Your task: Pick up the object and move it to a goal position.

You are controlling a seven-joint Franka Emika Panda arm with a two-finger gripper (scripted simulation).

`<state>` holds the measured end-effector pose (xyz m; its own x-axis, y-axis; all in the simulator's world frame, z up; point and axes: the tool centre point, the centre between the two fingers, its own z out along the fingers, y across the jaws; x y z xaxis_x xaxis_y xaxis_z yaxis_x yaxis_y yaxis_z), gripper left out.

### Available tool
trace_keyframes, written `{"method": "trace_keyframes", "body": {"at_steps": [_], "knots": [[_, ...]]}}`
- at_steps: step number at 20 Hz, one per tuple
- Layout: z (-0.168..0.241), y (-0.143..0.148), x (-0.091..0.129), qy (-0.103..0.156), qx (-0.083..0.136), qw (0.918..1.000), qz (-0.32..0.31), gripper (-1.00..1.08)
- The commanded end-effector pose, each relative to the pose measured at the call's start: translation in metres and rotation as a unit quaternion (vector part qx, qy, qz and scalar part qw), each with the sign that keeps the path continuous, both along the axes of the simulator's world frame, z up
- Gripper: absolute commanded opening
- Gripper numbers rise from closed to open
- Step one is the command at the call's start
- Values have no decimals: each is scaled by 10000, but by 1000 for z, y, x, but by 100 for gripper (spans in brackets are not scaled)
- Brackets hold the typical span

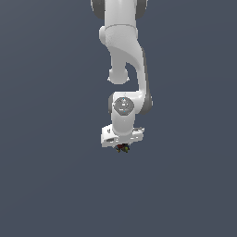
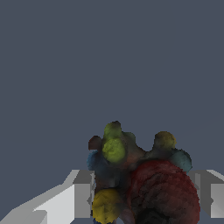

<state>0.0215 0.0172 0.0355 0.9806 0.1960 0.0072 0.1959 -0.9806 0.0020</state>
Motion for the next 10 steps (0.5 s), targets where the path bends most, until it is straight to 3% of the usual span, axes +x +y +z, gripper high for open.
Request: {"method": "trace_keyframes", "body": {"at_steps": [1, 10], "knots": [[-6, 1, -2, 39, 2, 10000, 8, -100], [0, 0, 0, -1, -1, 10000, 0, -100]]}}
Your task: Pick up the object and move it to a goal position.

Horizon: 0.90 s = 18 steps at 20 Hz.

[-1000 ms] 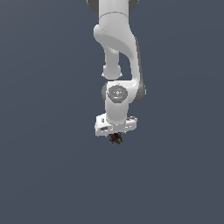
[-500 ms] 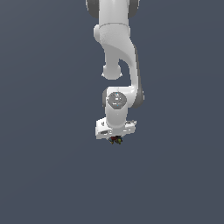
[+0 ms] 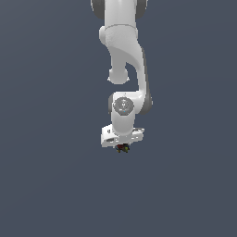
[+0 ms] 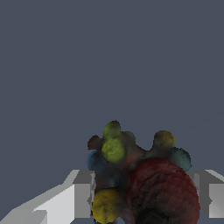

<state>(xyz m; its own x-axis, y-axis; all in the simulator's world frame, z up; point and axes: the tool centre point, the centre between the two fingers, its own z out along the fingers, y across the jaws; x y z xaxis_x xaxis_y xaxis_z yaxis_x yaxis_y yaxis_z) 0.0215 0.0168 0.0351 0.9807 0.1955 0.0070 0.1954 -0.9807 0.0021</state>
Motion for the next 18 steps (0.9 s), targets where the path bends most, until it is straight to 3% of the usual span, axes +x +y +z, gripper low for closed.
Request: {"method": "trace_keyframes", "body": {"at_steps": [1, 9, 18], "knots": [[0, 0, 0, -1, 0, 10000, 2, -100], [23, -19, 8, 4, 2, 10000, 4, -100], [85, -69, 29, 16, 6, 10000, 9, -100]]}}
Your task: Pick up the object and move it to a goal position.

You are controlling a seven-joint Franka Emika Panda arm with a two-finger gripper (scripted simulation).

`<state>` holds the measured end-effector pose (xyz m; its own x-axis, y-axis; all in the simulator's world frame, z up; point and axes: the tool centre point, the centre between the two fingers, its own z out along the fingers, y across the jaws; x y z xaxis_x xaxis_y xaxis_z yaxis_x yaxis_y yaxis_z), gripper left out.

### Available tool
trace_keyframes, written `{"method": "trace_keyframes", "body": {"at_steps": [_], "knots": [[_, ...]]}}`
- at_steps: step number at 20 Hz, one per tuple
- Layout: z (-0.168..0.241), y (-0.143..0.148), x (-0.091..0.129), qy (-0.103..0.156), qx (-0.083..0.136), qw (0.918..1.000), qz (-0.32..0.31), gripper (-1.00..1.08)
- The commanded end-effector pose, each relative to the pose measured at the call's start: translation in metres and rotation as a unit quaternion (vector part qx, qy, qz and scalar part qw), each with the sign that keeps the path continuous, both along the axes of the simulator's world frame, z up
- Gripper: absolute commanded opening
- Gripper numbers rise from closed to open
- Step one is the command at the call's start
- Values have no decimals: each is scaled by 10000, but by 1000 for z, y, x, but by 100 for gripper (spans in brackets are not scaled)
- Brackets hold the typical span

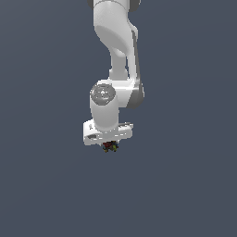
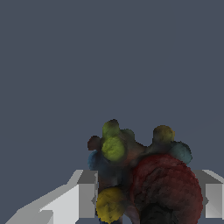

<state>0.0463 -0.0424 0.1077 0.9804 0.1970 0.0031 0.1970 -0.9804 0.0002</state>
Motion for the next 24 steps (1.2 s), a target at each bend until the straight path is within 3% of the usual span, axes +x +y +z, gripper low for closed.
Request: {"method": "trace_keyframes", "body": {"at_steps": [1, 12, 24], "knots": [[21, -16, 7, -5, 0, 10000, 1, -100], [92, -74, 36, 12, -1, 10000, 5, -100], [112, -91, 46, 15, -2, 10000, 5, -100]]}}
